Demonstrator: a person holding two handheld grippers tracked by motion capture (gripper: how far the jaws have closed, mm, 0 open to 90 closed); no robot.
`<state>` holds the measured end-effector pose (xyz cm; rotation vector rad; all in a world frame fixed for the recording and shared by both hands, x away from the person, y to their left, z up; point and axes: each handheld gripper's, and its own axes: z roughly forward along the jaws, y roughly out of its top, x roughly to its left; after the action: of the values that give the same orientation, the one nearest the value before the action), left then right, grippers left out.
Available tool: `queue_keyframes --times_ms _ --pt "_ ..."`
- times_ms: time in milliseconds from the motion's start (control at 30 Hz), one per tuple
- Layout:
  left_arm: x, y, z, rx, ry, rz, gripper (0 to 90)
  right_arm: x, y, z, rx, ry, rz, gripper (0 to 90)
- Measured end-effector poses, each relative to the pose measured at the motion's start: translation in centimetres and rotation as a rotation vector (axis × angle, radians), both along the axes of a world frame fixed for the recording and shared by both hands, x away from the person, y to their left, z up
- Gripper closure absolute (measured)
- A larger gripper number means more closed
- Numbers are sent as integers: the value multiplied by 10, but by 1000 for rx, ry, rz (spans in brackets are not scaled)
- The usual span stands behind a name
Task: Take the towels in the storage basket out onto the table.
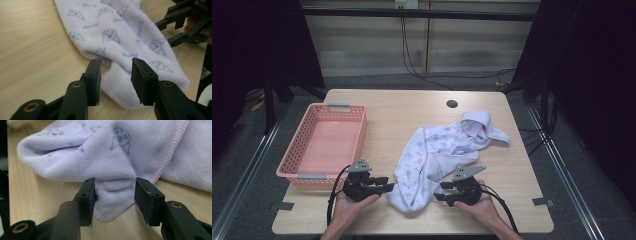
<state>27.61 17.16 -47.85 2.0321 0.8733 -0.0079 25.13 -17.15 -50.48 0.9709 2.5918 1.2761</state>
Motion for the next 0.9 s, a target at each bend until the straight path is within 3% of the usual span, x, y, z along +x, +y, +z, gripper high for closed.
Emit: queue_keyframes --times_ms 67,133,167,233,267,333,433,533,567,600,667,733,767,867,900 --pt "2 -3 -2 -12 3 -16 541 -3 2 -1 -17 -32 0 534" --pt "5 -9 -6 43 1 -27 520 -8 2 0 -58 -64 0 727" --pt "7 -12 -9 68 7 -43 512 -8 0 1 -54 -39 -3 802" --pt "11 -18 -13 98 25 -59 538 -9 -7 2 -42 -10 -15 868" --pt "11 -19 -13 99 22 -83 659 -9 -12 4 -34 2 -25 883" --pt "9 -19 -11 77 11 -96 832 -11 -22 11 -25 -11 -47 883" --pt "9 -11 -3 -3 6 -81 864 -11 -46 33 37 -42 -114 886" --pt "8 -3 13 -69 -24 -32 869 -13 -77 57 95 -84 -183 887" --pt "9 0 21 -121 -33 -22 869 -14 -83 62 106 -90 -194 887" --pt "10 0 31 -143 -47 -20 869 -16 -89 70 125 -104 -200 888" --pt "12 -8 53 -113 -108 -23 869 -19 -96 85 138 -132 -205 888" --pt "17 -18 78 -129 -151 -19 869 -19 -98 101 153 -174 -224 888" --pt "18 -22 91 -127 -194 -15 869 -18 -101 109 167 -194 -234 888" --pt "24 -32 124 -183 -253 -31 868 -17 -111 130 210 -246 -263 888" --pt "25 -37 126 -189 -254 -41 863 -17 -115 134 217 -253 -273 888"
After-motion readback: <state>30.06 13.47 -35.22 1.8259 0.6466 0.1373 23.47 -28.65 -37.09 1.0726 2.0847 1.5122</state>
